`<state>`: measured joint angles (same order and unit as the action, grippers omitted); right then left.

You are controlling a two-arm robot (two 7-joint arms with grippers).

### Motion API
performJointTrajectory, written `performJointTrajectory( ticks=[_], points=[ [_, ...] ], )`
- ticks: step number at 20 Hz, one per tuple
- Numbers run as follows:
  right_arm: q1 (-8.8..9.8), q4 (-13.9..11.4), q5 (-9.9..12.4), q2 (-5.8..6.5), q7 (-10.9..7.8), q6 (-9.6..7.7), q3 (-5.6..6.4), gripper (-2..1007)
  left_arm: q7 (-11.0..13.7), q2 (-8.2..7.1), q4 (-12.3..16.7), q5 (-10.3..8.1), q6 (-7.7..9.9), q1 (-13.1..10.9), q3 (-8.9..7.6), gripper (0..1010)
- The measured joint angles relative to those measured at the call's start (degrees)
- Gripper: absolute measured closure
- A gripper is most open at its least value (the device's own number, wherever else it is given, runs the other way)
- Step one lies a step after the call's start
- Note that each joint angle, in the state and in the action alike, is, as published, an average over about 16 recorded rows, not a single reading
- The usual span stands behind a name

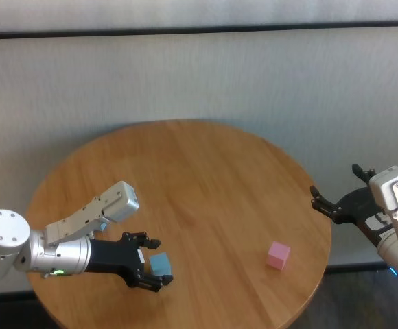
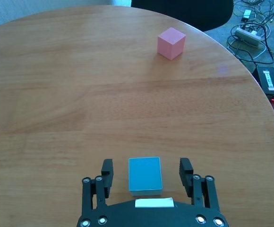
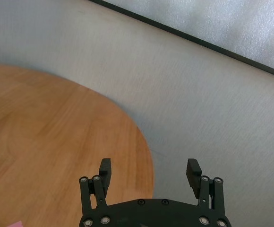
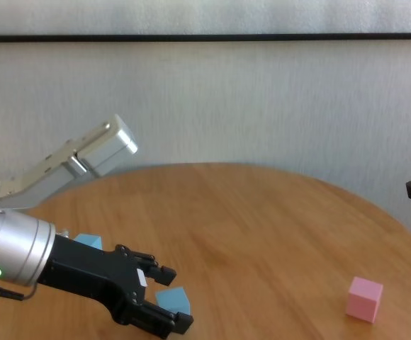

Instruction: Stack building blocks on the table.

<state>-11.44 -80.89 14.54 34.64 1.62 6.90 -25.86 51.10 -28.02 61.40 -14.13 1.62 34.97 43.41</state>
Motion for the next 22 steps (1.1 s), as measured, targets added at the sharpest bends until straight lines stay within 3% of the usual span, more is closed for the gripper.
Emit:
performJointTrajectory(
  ticks=[7,12,16,22],
  points=[
    [0.0,0.0,0.0,0.0,0.0,0.0,0.0,0,0.1,-0.42,1.2,-1.95,0.61,-0.7,-0.97,29],
    [0.0,0.0,0.0,0.0,0.0,0.0,0.0,0,-1.9,-1.01,3.0,-5.03,1.92,-1.8,-3.26,8],
    [0.0,0.0,0.0,0.0,0.0,0.0,0.0,0,-5.9,-1.43,5.1,-7.96,3.24,-3.3,-6.4,8],
    [0.0,0.0,0.0,0.0,0.0,0.0,0.0,1,-14.9,-1.86,9.2,-11.77,4.8,-6.8,-12.79,8]
  ],
)
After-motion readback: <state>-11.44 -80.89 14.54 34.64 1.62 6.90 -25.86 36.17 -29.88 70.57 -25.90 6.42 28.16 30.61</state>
